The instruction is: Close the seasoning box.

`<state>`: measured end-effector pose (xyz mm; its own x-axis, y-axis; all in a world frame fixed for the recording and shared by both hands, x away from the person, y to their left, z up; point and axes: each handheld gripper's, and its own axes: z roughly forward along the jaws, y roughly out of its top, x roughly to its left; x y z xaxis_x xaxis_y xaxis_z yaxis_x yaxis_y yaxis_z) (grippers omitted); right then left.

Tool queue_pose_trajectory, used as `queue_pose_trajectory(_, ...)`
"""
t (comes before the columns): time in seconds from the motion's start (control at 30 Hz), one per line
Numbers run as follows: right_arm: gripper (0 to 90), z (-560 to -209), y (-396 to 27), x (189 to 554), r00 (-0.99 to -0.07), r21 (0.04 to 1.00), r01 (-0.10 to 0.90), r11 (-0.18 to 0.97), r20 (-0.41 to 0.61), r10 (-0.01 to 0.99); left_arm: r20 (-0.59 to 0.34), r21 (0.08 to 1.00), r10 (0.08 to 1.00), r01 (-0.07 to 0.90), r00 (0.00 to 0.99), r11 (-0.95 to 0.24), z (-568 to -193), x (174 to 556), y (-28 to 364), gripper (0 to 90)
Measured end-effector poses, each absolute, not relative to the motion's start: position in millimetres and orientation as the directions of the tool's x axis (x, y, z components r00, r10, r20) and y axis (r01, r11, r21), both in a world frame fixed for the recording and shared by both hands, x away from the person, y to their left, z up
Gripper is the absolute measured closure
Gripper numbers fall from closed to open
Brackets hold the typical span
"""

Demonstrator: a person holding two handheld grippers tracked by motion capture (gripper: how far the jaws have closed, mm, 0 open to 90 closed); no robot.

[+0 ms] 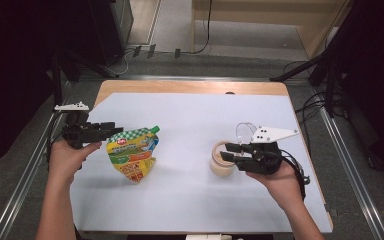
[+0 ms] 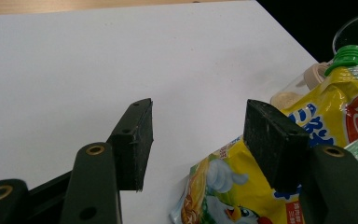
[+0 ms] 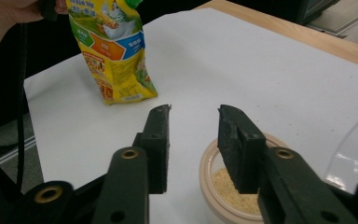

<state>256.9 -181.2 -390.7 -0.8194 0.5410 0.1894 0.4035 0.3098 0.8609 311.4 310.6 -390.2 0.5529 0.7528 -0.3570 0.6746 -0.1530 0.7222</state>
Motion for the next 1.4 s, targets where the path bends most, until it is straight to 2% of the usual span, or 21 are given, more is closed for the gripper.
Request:
queue_pose_trajectory(0.37, 89.7, -377, -213, 259, -0.792, 0.861, 0.419, 0.288, 0.192, 0.579, -0.348, 0.723, 0.759, 0.672, 0.551, -0.157, -393, 312, 312, 43.3)
queue_pose_trajectory(0.67, 90.0, -365, -237, 259, -0.768, 0.871, 0.415, 0.263, 0.181, 0.614, -0.355, 0.719, 0.755, 0.677, 0.551, -0.156, -395, 313, 313, 43.2)
queue_pose_trajectory(0.9, 90.0, -363, -261, 263, -0.714, 0.877, 0.425, 0.225, 0.172, 0.678, -0.355, 0.719, 0.756, 0.677, 0.55, -0.155, -396, 313, 313, 43.2)
queue_pose_trajectory(1.4, 90.0, -394, -277, 282, -0.627, 0.837, 0.512, 0.193, 0.21, 0.75, -0.359, 0.715, 0.75, 0.68, 0.555, -0.161, -398, 313, 313, 42.7)
